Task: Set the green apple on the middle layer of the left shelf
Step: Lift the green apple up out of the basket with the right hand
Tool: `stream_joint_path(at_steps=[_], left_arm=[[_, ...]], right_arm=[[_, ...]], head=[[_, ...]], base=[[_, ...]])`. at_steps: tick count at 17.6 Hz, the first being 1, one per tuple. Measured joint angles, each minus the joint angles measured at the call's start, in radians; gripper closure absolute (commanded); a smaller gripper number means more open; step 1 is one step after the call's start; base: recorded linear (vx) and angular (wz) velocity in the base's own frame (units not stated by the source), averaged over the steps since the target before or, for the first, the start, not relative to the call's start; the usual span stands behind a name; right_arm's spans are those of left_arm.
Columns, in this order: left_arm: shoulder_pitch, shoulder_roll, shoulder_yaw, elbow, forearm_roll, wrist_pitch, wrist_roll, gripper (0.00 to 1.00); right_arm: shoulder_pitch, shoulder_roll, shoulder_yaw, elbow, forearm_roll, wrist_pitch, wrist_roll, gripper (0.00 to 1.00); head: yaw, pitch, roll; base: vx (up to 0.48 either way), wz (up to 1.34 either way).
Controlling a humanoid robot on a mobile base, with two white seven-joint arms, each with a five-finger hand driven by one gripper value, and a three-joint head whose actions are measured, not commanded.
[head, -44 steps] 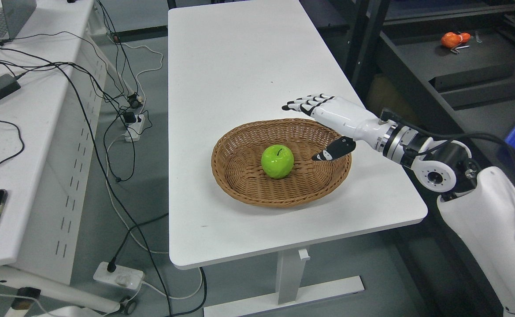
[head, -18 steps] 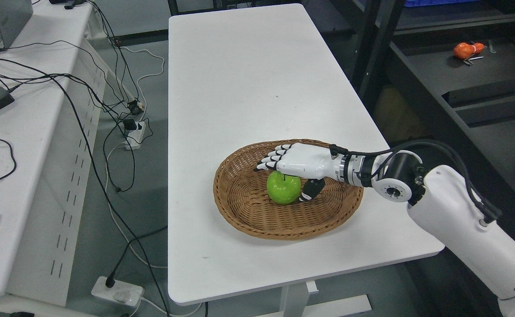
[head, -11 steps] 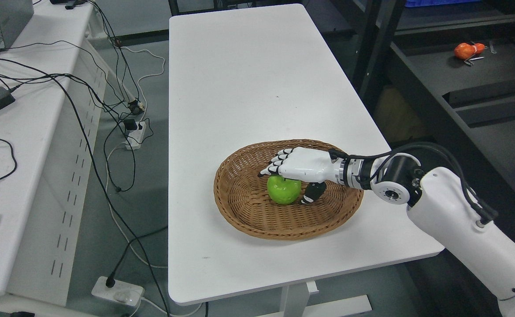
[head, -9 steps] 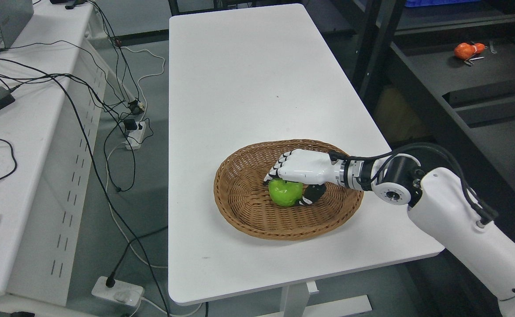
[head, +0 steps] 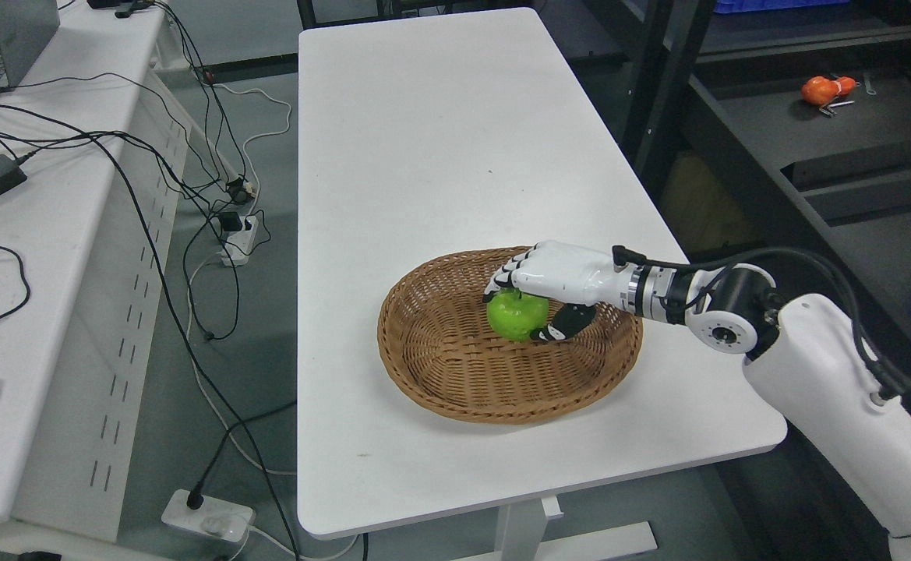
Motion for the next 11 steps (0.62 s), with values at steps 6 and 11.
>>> stream_joint_path(at_steps=[6, 11], left_arm=[[0.0, 0.0, 0.0, 0.0, 0.0, -0.001, 0.0, 0.0], [0.0, 0.0, 0.0, 0.0, 0.0, -0.002, 0.0, 0.0]], right_arm=[[0.095, 0.092, -0.248, -0.026, 0.016, 0.217, -0.349, 1.0], [0.204, 0.168, -0.392, -0.044, 0.024, 0.336, -0.606, 1.0]], head=[[0.0, 0.0, 0.0], [0.0, 0.0, 0.0]], base=[[-0.051, -0.01], [-0.211, 0.0]])
